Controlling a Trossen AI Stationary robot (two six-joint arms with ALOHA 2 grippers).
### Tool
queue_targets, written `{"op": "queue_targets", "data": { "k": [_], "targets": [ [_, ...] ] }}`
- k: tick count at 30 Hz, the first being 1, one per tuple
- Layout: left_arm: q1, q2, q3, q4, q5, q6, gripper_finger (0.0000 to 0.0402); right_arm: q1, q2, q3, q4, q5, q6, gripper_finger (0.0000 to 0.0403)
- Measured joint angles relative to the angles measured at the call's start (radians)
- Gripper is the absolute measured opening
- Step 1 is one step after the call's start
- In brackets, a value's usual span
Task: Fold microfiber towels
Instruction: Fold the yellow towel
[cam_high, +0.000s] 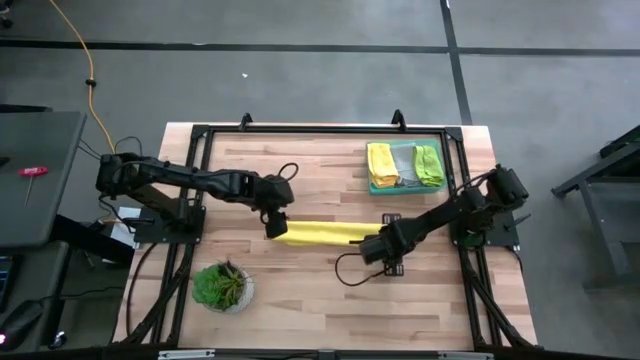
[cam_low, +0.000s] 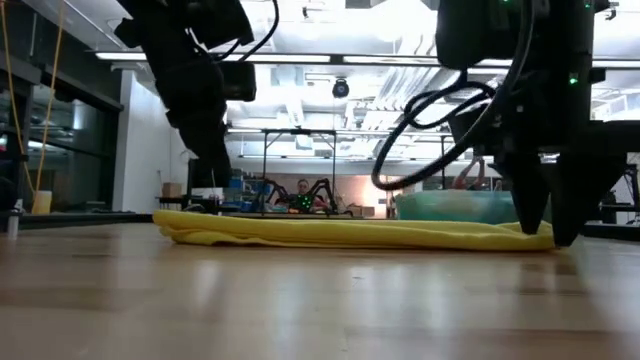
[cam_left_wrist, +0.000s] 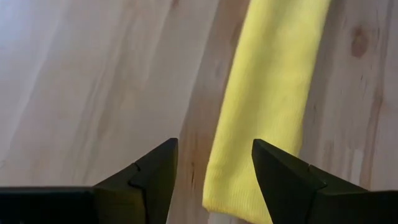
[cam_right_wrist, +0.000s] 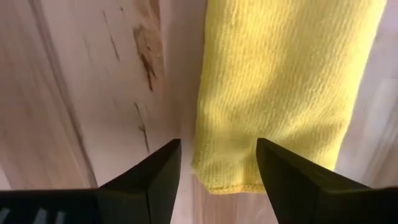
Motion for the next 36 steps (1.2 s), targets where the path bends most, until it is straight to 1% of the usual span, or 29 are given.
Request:
{"op": "queue_targets", "data": {
  "k": [5, 9, 12, 15, 18, 22, 26, 28, 30, 36],
  "targets": [
    [-0.032, 0.000, -0.004, -0.006, 0.002, 0.065, 0.0195, 0.001, -0.069, 0.001, -0.002, 0.026, -0.017, 0.0202],
    [-0.057, 0.000, -0.004, -0.005, 0.003, 0.130, 0.0195, 0.001, -0.152, 0.002, -0.019, 0.077, -0.019, 0.0201],
    [-0.078, 0.000, -0.004, -0.002, 0.002, 0.171, 0.0195, -0.006, -0.212, 0.002, -0.036, 0.112, 0.016, 0.0201],
    [-0.101, 0.000, -0.004, 0.006, 0.002, 0.190, 0.0195, -0.022, -0.260, 0.002, -0.018, 0.122, 0.065, 0.0201],
    [-0.128, 0.000, -0.004, 0.006, 0.004, 0.212, 0.0195, -0.037, -0.282, 0.003, 0.034, 0.140, 0.107, 0.0201],
    [-0.159, 0.000, -0.004, 0.043, 0.004, 0.216, 0.0195, -0.056, -0.279, 0.003, 0.117, 0.152, 0.112, 0.0201],
    [-0.178, 0.000, -0.004, 0.067, -0.018, 0.209, 0.0195, -0.078, -0.260, -0.015, 0.117, 0.150, 0.127, 0.0201],
    [-0.183, 0.000, -0.004, 0.067, -0.038, 0.200, 0.0195, -0.091, -0.272, -0.069, 0.098, 0.130, 0.198, 0.0201],
    [-0.184, 0.000, -0.004, 0.067, -0.046, 0.185, 0.0195, -0.101, -0.316, -0.143, 0.073, 0.098, 0.299, 0.0201],
    [-0.182, 0.000, -0.004, 0.092, -0.059, 0.157, 0.0195, -0.100, -0.603, -0.357, 0.135, 0.074, 0.660, 0.0201]
  ]
}}
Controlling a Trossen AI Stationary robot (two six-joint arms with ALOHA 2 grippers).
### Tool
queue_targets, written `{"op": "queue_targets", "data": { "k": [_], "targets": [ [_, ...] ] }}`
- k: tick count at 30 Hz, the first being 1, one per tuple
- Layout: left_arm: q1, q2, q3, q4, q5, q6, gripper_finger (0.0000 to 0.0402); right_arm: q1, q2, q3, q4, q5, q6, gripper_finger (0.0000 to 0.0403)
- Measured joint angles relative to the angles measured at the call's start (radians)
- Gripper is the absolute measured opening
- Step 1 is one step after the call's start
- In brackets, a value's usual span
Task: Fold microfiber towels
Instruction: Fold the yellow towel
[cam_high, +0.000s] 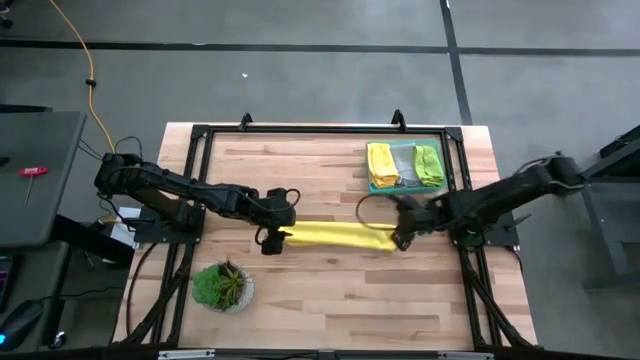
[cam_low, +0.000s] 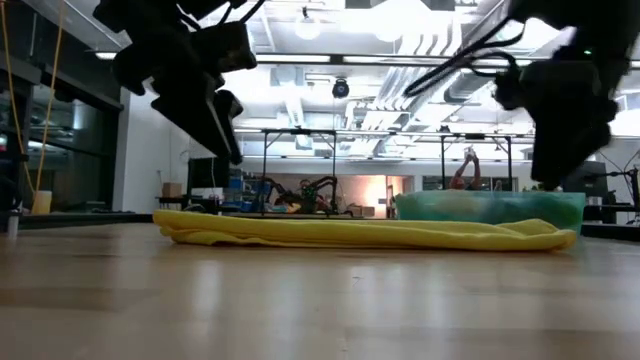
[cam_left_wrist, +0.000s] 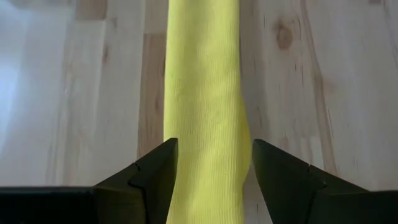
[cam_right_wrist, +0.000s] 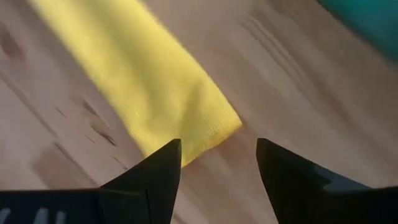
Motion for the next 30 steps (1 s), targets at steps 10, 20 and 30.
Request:
{"op": "queue_targets", "data": {
  "k": [10, 20, 30],
  "targets": [
    [-0.001, 0.121, 0.000, 0.109, -0.016, -0.024, 0.0195, -0.002, -0.251, -0.324, 0.332, -0.124, 0.419, 0.0201],
    [0.011, 0.244, 0.001, 0.131, -0.101, -0.122, 0.0195, -0.002, -0.178, -0.429, 0.528, -0.059, 0.511, 0.0201],
    [0.015, 0.330, 0.005, 0.152, -0.085, -0.167, 0.0195, -0.002, -0.053, -0.426, 0.682, -0.055, 0.553, 0.0201]
  ]
}}
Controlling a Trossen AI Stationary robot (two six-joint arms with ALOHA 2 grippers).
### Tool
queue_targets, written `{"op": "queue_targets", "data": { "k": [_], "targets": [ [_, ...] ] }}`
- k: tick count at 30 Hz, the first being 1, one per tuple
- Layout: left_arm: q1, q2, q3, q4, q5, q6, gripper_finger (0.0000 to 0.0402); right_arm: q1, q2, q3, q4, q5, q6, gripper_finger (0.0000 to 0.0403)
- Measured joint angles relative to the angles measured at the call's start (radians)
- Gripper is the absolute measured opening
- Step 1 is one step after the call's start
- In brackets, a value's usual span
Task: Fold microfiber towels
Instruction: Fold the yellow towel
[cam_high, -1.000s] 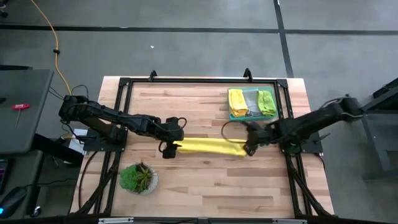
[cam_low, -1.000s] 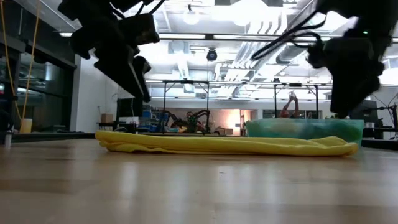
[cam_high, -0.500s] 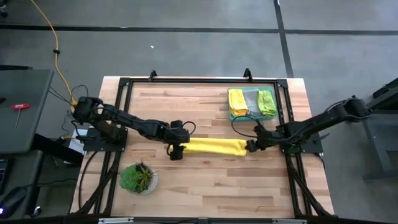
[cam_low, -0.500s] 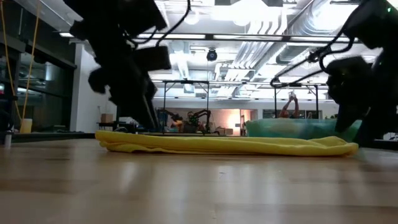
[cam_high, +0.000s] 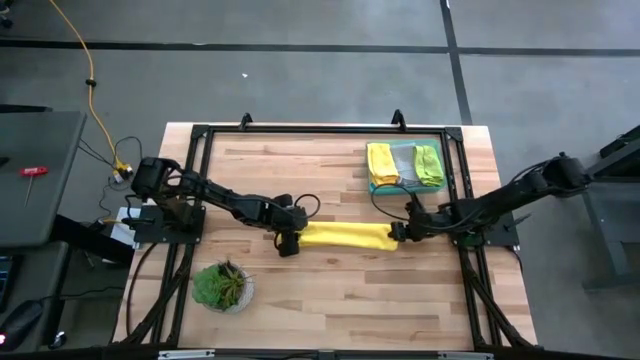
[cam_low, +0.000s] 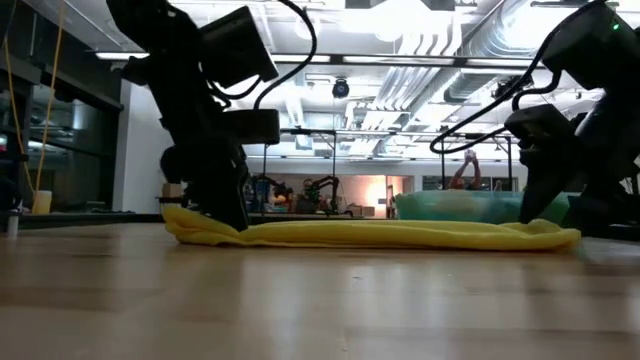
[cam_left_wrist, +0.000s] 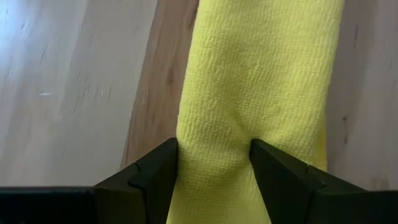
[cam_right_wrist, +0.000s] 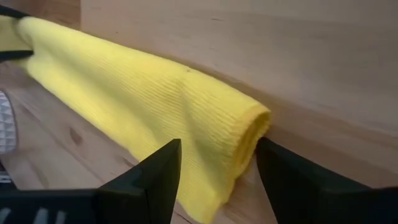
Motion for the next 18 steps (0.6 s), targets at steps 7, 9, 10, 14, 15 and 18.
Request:
{"op": "queue_targets", "data": {
  "k": [7, 9, 10, 14, 15, 18],
  "targets": [
    [0.000, 0.005, -0.002, 0.024, 0.014, -0.018, 0.0195, 0.000, 0.037, -0.001, 0.061, 0.001, 0.049, 0.0201],
    [0.000, 0.005, -0.002, 0.028, 0.013, -0.017, 0.0195, 0.000, 0.045, 0.000, 0.063, 0.012, 0.073, 0.0201],
    [0.000, 0.005, -0.002, 0.032, 0.014, -0.018, 0.0195, 0.000, 0.047, 0.000, 0.065, 0.023, 0.089, 0.0201],
    [0.000, 0.006, -0.002, 0.032, 0.015, -0.021, 0.0195, 0.002, 0.048, -0.001, 0.070, 0.050, 0.108, 0.0200],
    [0.000, 0.006, -0.002, 0.033, 0.015, -0.022, 0.0195, 0.002, 0.048, -0.001, 0.069, 0.051, 0.111, 0.0197],
    [0.000, 0.006, -0.002, 0.036, 0.015, -0.037, 0.0195, 0.002, 0.049, -0.001, 0.055, 0.056, 0.122, 0.0173]
  ]
}}
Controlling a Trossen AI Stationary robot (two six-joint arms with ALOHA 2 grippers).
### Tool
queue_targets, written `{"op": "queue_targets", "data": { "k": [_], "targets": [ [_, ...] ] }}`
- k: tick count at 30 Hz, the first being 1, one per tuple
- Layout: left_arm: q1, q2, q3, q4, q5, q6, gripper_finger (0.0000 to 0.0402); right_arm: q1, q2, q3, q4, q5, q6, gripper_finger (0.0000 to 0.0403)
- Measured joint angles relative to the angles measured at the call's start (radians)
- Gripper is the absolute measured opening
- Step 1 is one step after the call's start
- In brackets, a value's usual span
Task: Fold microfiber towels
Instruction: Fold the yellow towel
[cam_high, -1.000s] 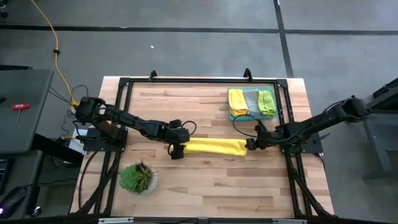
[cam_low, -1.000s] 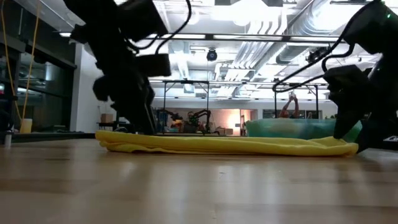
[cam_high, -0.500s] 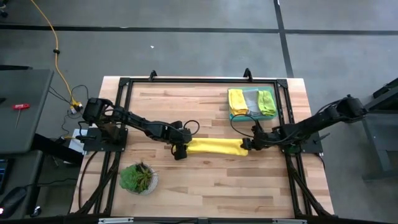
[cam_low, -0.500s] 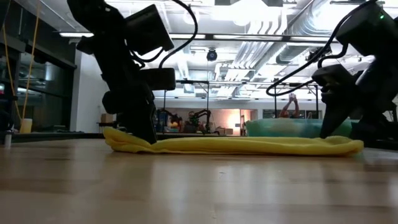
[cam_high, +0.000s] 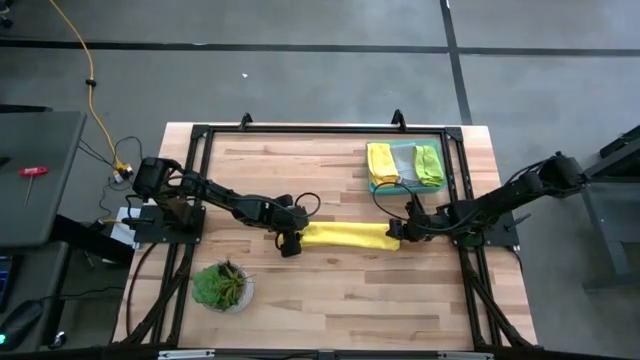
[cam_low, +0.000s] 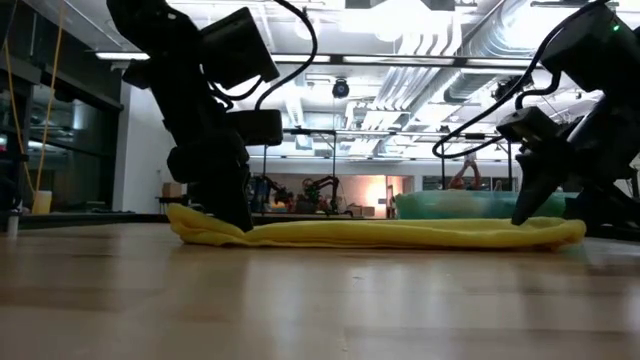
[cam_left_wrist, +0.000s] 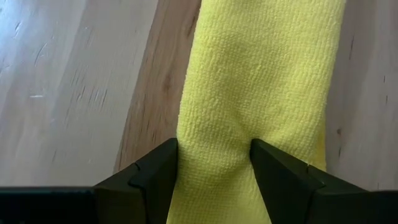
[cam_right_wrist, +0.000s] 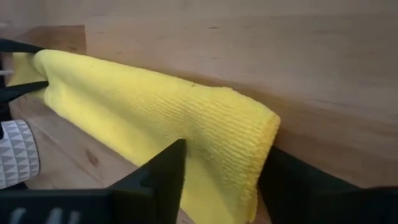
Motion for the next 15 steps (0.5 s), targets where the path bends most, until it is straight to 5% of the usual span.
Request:
{"op": "queue_targets", "data": {
  "k": [8, 15],
  "targets": [
    [0.000, 0.002, 0.000, 0.024, 0.006, -0.009, 0.0195, -0.001, 0.002, -0.003, -0.022, 0.008, -0.039, 0.0015],
    [0.000, -0.005, 0.030, 0.006, 0.013, -0.007, 0.0195, -0.002, -0.042, 0.047, -0.179, -0.013, -0.099, 0.0004]
  ]
}}
